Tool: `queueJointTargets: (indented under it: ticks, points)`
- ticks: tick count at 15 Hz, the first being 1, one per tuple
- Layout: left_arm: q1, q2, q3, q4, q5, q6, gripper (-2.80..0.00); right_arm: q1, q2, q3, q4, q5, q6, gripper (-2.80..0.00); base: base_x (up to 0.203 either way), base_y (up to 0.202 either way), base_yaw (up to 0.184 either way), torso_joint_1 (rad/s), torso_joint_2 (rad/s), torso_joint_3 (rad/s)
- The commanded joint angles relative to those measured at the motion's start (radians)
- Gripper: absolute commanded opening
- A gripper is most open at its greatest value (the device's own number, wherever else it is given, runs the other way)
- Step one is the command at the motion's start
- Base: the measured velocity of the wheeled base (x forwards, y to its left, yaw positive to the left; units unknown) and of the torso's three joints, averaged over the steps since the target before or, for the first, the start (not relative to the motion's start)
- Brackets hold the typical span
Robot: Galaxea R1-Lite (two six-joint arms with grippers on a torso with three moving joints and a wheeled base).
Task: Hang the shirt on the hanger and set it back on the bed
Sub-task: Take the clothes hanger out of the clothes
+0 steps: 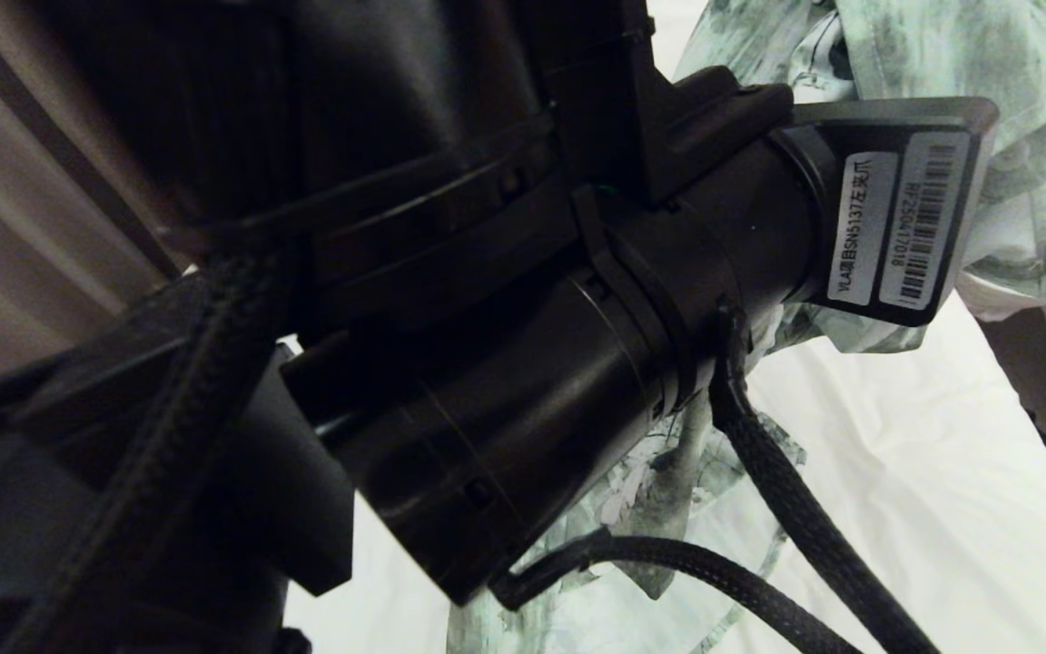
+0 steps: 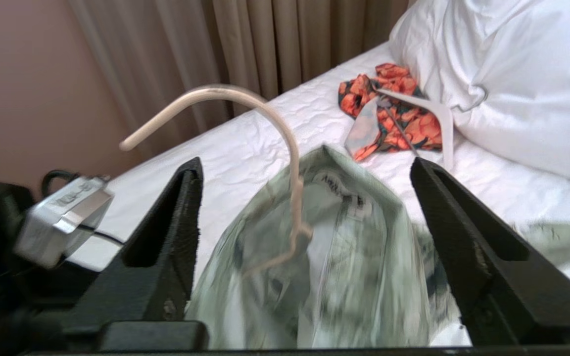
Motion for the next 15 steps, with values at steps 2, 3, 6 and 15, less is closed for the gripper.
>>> queueJointTargets:
  ticks: [2,3,6,15]
  points:
    - [-0.019,0.002,0.006,-0.006,0.019,0.000,-2.80,0.001,0.021,0.005,-0.001,0.003,-0.011,0.00,0.000,0.000,0.000,0.000,0.00,0.000]
    - [-0.024,0.002,0.007,-0.006,0.022,0.000,-2.80,0.000,0.023,0.005,-0.001,0.003,-0.011,0.00,0.000,0.000,0.000,0.000,0.00,0.000]
    - [-0.039,0.000,0.014,-0.009,0.025,0.000,-2.80,0.016,0.040,0.005,-0.029,0.007,-0.013,0.00,0.000,0.000,0.000,0.000,0.00,0.000]
    - [-0.056,-0.015,0.024,-0.007,0.040,0.011,-2.80,0.070,0.082,0.000,-0.105,0.000,-0.037,-2.80,0.000,0.000,0.000,0.000,0.00,0.000]
